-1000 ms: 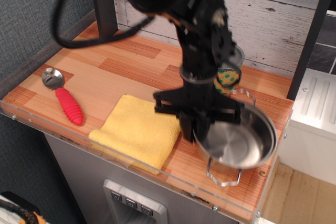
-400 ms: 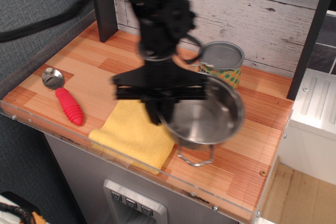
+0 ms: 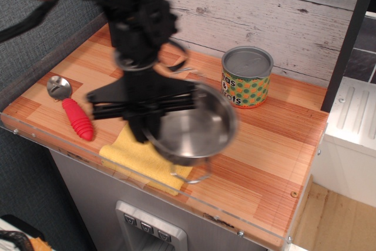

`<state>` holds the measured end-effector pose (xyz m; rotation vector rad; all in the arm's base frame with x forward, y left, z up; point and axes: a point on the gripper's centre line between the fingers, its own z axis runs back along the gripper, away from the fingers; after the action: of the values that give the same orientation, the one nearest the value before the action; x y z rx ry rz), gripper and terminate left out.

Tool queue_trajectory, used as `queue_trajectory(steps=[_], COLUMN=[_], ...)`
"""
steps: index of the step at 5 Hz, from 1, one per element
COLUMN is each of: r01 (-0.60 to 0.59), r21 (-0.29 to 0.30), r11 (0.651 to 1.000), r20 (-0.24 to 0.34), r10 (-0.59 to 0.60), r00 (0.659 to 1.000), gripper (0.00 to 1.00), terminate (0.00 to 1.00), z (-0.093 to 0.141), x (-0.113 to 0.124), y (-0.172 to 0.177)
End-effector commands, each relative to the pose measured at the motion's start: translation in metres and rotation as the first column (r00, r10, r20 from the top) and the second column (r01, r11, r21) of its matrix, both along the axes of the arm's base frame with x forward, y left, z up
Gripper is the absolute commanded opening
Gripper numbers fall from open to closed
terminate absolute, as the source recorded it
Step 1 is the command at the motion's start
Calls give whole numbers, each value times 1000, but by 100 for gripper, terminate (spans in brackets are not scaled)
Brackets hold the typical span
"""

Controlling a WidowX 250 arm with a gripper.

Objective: Place the silver pot on the yellow towel.

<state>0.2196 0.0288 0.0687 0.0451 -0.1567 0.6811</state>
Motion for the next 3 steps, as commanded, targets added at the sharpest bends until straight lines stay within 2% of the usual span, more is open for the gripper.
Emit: queue_trajectory(steps=[1, 3], r01=[-57, -118], r21=[16, 29], r11=[998, 993], r20=[-4, -14], r10=[58, 119], r00=[998, 993], gripper=[0, 0], terminate=[0, 0], z=[1, -11], x=[-2, -5], y=[18, 32])
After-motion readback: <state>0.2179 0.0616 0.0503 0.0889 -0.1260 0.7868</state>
